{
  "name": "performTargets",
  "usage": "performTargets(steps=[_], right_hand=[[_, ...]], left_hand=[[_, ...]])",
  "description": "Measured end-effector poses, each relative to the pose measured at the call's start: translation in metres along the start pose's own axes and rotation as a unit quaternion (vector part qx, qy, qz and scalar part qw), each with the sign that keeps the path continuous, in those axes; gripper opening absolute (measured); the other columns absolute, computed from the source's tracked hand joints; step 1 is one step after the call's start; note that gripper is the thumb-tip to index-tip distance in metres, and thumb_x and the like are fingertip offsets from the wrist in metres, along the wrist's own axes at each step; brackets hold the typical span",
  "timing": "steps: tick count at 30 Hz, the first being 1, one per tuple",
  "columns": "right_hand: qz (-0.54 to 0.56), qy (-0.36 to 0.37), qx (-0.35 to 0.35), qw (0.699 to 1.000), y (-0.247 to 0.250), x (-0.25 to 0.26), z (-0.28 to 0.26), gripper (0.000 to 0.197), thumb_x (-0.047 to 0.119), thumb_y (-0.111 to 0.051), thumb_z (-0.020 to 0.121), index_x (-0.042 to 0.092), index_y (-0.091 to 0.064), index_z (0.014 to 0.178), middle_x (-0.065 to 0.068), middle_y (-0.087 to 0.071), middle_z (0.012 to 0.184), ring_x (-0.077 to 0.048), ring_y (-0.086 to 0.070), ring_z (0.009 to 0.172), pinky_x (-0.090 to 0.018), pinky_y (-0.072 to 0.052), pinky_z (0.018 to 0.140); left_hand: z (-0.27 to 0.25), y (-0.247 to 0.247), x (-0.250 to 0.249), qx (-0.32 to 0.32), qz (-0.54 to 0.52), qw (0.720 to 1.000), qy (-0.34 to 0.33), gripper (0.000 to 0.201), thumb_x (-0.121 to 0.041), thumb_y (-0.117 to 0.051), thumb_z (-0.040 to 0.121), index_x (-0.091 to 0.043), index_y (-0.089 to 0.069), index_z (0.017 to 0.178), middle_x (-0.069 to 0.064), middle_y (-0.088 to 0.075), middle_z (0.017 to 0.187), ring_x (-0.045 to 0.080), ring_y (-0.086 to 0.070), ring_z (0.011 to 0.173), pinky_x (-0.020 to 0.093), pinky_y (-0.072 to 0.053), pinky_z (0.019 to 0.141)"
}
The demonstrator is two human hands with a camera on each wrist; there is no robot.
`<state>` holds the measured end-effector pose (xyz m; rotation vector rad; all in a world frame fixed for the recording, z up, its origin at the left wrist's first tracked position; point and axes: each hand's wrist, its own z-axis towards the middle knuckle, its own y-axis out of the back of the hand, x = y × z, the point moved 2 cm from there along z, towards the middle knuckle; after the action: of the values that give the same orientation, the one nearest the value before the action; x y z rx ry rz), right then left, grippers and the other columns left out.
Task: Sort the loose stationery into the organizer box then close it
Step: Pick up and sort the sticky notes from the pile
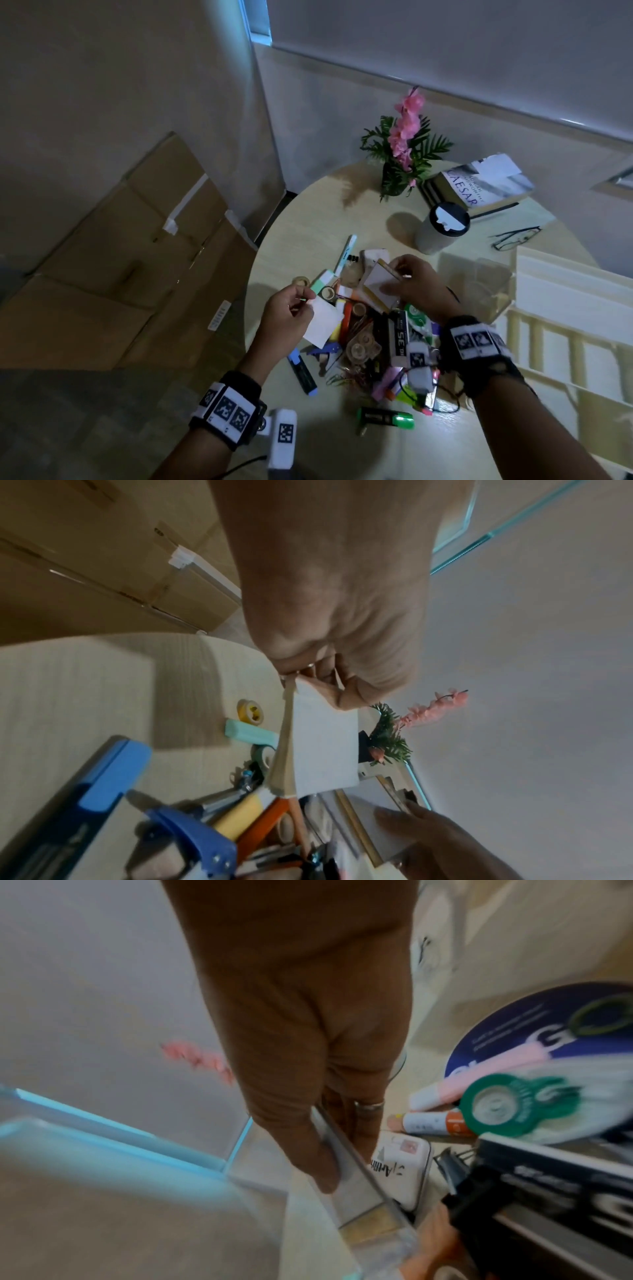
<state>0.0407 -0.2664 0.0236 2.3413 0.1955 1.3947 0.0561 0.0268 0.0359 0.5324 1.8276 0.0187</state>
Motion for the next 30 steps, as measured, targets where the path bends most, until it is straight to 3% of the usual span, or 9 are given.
performTargets(steps=[4,7,10,13,18,20,23,26,30], right_hand=[[0.19,-0.016,0.007,0.982,0.014,-0.008,-0.082,0.015,0.005,-0.078,0.09,0.006,-0.075,0.105,-0.008,-0.081,0.096,-0.02,-0.077,0.082,-0.026,-0.058,0.069],[0.231,-0.05,0.055,0.97,0.013,-0.047,-0.129,0.007,0.011,-0.067,0.1,0.01,-0.072,0.104,-0.01,-0.076,0.093,-0.025,-0.072,0.08,-0.039,-0.057,0.074],[0.246,-0.107,0.078,0.96,0.016,-0.086,-0.166,0.024,0.012,-0.064,0.103,0.016,-0.062,0.127,-0.014,-0.073,0.108,-0.024,-0.072,0.089,-0.043,-0.058,0.073],[0.272,-0.114,0.096,0.951,0.029,-0.109,-0.197,0.039,0.006,-0.067,0.099,0.021,-0.056,0.134,-0.012,-0.074,0.122,-0.035,-0.073,0.104,-0.05,-0.061,0.083],[0.266,-0.078,0.028,0.96,0.054,-0.118,-0.225,0.047,-0.007,-0.079,0.085,0.018,-0.064,0.121,-0.016,-0.075,0.114,-0.032,-0.073,0.093,-0.049,-0.058,0.077],[0.259,-0.063,0.013,0.964,0.063,-0.115,-0.231,0.048,-0.008,-0.083,0.081,0.014,-0.066,0.12,-0.017,-0.076,0.11,-0.034,-0.073,0.093,-0.047,-0.059,0.072],[0.255,-0.035,0.01,0.966,0.079,-0.117,-0.235,0.043,0.0,-0.09,0.076,0.011,-0.073,0.114,-0.018,-0.077,0.108,-0.033,-0.073,0.096,-0.054,-0.059,0.082],[0.289,-0.026,0.009,0.957,0.098,-0.12,-0.242,0.04,0.004,-0.09,0.076,0.007,-0.076,0.113,-0.02,-0.077,0.108,-0.03,-0.074,0.097,-0.048,-0.059,0.088],[0.333,-0.026,-0.011,0.943,0.116,-0.131,-0.248,0.032,0.007,-0.088,0.079,0.005,-0.077,0.109,-0.021,-0.078,0.107,-0.029,-0.073,0.093,-0.041,-0.059,0.081]], left_hand=[[-0.017,-0.021,-0.024,0.12,-0.048,0.992,-0.008,0.026,0.002,-0.062,0.093,-0.021,-0.073,0.093,0.008,-0.075,0.096,0.011,-0.066,0.086,0.03,-0.049,0.076],[-0.031,-0.048,-0.04,0.234,-0.068,0.97,-0.028,0.014,-0.004,-0.064,0.1,-0.013,-0.066,0.111,-0.001,-0.076,0.119,0.01,-0.067,0.12,0.03,-0.054,0.093],[-0.04,-0.077,-0.04,0.292,-0.048,0.955,-0.027,0.016,-0.009,-0.064,0.102,-0.018,-0.063,0.116,-0.004,-0.074,0.126,0.012,-0.065,0.123,0.031,-0.053,0.09],[-0.05,-0.104,-0.042,0.307,-0.063,0.949,-0.016,0.023,-0.006,-0.074,0.094,-0.008,-0.063,0.114,0.004,-0.077,0.117,0.02,-0.07,0.115,0.034,-0.055,0.088],[-0.075,-0.151,-0.047,0.283,-0.062,0.956,-0.037,0.024,-0.009,-0.085,0.084,-0.012,-0.067,0.1,0.009,-0.078,0.102,0.026,-0.073,0.103,0.05,-0.057,0.095],[-0.085,-0.172,-0.052,0.269,-0.058,0.96,-0.054,0.021,-0.009,-0.085,0.084,-0.009,-0.067,0.097,0.009,-0.078,0.098,0.023,-0.074,0.1,0.042,-0.058,0.093],[-0.096,-0.199,-0.056,0.243,-0.013,0.966,-0.085,0.019,-0.012,-0.083,0.085,-0.01,-0.069,0.097,-0.001,-0.077,0.099,0.015,-0.071,0.099,0.034,-0.055,0.092],[-0.099,-0.22,-0.056,0.231,0.023,0.967,-0.102,0.019,-0.019,-0.081,0.089,-0.022,-0.07,0.103,-0.008,-0.071,0.107,0.01,-0.065,0.106,0.034,-0.052,0.097],[-0.107,-0.244,-0.064,0.256,0.027,0.96,-0.115,0.026,-0.018,-0.077,0.093,-0.021,-0.072,0.118,-0.006,-0.072,0.107,0.007,-0.066,0.107,0.025,-0.05,0.099]])
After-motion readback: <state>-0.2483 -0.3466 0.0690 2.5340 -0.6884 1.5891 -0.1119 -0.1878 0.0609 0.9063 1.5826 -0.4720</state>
